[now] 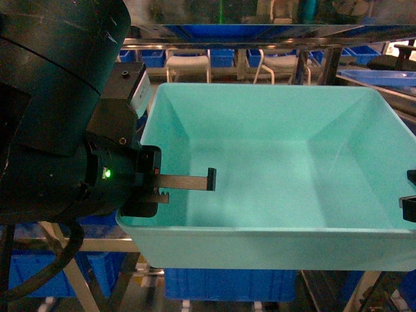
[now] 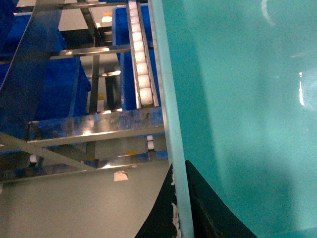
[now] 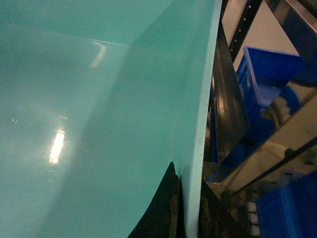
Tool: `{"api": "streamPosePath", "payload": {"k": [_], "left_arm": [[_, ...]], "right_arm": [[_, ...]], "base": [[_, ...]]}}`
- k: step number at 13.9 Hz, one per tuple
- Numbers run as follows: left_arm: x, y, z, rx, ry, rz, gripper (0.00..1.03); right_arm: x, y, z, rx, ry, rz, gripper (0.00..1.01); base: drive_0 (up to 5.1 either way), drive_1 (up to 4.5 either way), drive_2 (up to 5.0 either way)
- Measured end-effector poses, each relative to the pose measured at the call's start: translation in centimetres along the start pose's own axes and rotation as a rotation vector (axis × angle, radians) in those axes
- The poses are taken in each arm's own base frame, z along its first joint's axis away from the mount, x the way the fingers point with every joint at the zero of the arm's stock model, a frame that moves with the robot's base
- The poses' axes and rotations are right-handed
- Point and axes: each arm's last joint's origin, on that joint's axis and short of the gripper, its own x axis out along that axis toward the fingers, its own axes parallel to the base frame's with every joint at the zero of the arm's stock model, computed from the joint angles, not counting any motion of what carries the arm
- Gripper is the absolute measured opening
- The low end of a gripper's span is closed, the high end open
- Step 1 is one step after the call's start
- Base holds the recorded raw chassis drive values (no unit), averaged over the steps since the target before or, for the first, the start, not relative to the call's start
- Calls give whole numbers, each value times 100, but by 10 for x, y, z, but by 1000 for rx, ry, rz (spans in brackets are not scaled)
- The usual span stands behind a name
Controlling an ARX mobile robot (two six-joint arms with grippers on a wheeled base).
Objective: Organize blue bins on left shelf correctly
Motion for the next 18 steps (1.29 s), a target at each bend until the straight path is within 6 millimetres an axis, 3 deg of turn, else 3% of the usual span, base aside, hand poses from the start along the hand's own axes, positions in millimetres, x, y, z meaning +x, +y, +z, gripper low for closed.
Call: {"api": "streamPosePath", "payload": {"k": [2,5,10,13,17,18], "left_arm": [[0,0,0,2,1,1,2],[0,1,0,1,-1,1,2],[2,3,2,-4,33,0,2],[46,9,19,-27,159,12,2],[89,18,18,-24,263,36,2],[116,26,26,-28,299,48,2]], "right_arm": [[0,0,-1,0,3,1,2],[0,0,-1,0,1,1,2],[5,0,-1,12,46,8,2],[41,6,-4,54,191,30,2],[78,13,-18,92,351,50,2],[104,14,-18,107,392,64,2]], "base": [[0,0,0],[11,416,-393],[0,0,0],[0,0,0],[0,0,0],[0,0,0]]}}
